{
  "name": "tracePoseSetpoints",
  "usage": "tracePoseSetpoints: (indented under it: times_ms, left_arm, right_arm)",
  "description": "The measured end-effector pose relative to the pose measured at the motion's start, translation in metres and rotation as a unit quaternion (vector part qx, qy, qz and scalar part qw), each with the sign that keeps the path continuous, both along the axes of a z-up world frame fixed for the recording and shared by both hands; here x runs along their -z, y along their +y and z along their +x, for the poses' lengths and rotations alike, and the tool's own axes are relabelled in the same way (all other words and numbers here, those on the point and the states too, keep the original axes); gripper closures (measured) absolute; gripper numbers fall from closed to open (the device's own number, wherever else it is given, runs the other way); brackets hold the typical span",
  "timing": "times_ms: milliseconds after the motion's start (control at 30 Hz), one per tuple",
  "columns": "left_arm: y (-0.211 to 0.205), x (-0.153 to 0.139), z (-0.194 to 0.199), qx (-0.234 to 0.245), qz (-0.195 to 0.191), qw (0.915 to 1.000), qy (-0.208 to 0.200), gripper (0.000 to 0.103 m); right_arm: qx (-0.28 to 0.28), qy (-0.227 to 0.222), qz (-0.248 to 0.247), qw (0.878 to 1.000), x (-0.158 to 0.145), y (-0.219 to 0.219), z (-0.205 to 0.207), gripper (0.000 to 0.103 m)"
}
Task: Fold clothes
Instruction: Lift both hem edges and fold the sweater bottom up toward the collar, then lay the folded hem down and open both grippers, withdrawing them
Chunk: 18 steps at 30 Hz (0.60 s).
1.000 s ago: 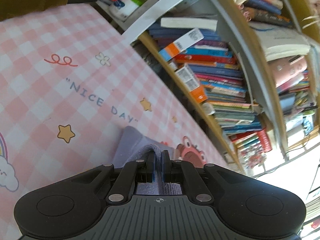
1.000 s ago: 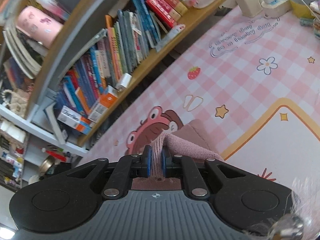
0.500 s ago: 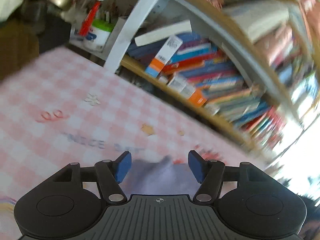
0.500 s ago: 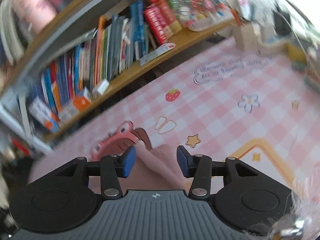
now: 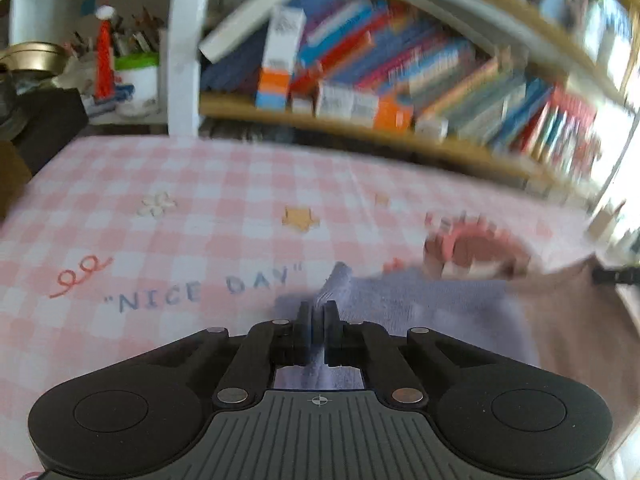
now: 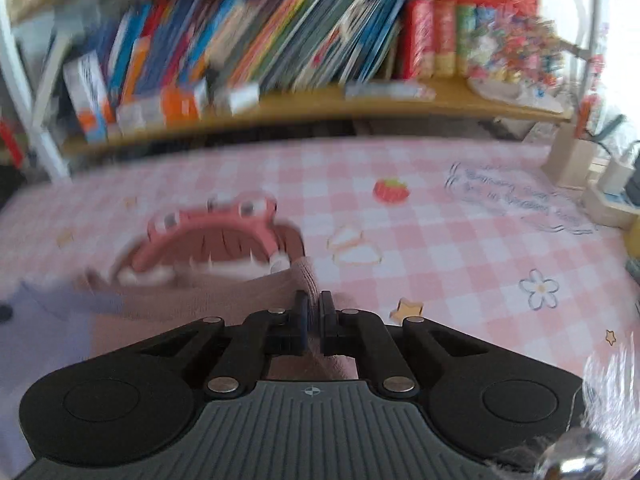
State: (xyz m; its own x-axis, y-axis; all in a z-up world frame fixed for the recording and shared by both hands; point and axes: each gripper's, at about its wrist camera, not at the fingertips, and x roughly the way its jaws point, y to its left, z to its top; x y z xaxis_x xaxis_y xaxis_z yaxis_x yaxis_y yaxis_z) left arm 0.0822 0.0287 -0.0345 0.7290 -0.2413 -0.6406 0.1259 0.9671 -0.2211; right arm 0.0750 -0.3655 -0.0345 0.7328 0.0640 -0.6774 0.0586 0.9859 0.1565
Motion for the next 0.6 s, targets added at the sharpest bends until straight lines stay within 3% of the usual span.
tracePoseSetpoints:
  times_ms: [100,267,433,500,533,600]
  left_arm:
    - [0.005,0.009,0.010,-0.015,-0.008,0.9997,0.018,0.099]
    - [0.004,0.018,0.019,-0.019,-0.012,0.9991,0.036,0.098]
    - [0.010,0.018,0.019,-0.022,-0.023,0.9986,0.042,0.088]
    - [0.013,0.015,0.017,-0.026,-0.029,0.9983,0.043,0.084]
    - [0.015,0.011,0.014,-0.028,-0.031,0.9983,0.039,0.082]
    - [0.020,0.004,0.006,-0.030,-0.038,0.9984,0.031,0.082]
  right_arm:
    - [0.036,-0.005,0.029,0.999,-0.001,-0.012,-0.002,0.098]
    - [0.051,0.046,0.024,0.997,0.030,-0.012,0.017,0.098]
    - [0.045,0.051,0.030,0.997,0.033,-0.013,0.019,0.097]
    - [0.048,0.049,0.032,0.997,0.030,-0.014,0.017,0.090]
    - [0.053,0.048,0.031,0.997,0.028,-0.015,0.015,0.078]
    - [0.062,0.038,0.025,0.997,0.020,-0.016,0.005,0.068]
